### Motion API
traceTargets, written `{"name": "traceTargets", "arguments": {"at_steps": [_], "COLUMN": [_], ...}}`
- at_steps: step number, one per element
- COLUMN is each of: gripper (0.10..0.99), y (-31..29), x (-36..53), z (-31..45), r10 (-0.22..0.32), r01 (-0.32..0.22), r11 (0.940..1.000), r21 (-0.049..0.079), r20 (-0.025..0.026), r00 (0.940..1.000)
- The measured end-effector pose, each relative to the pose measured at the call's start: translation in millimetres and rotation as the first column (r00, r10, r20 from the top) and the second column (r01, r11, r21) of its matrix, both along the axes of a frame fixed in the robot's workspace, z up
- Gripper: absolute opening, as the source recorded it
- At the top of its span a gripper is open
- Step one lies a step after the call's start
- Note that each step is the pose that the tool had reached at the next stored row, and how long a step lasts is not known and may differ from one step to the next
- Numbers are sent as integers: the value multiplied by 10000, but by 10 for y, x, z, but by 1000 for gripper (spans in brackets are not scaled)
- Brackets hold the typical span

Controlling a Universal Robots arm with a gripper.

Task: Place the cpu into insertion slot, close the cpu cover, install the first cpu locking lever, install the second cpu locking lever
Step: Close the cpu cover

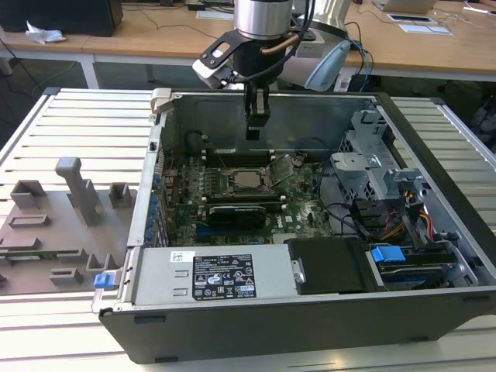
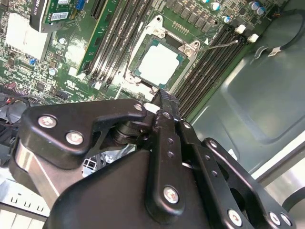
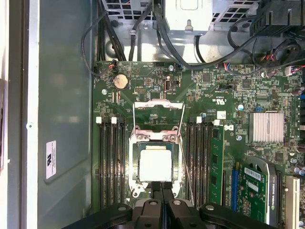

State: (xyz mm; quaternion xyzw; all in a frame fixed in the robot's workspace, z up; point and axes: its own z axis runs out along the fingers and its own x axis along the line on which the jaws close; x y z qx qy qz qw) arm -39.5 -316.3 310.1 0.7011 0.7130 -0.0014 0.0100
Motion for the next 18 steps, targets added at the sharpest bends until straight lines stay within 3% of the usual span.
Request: {"name": "traceTargets", "arguments": {"at_steps": [6,18], "gripper": [106,106], "y": [0,2], "x": [260,696], "z": [0,-1], "r10": [2,-1], "r01": [-2,0], "r11": [10000,10000], "r21": [-10,-91], "r20": [-42,-107], "r00": [10000,9999]}}
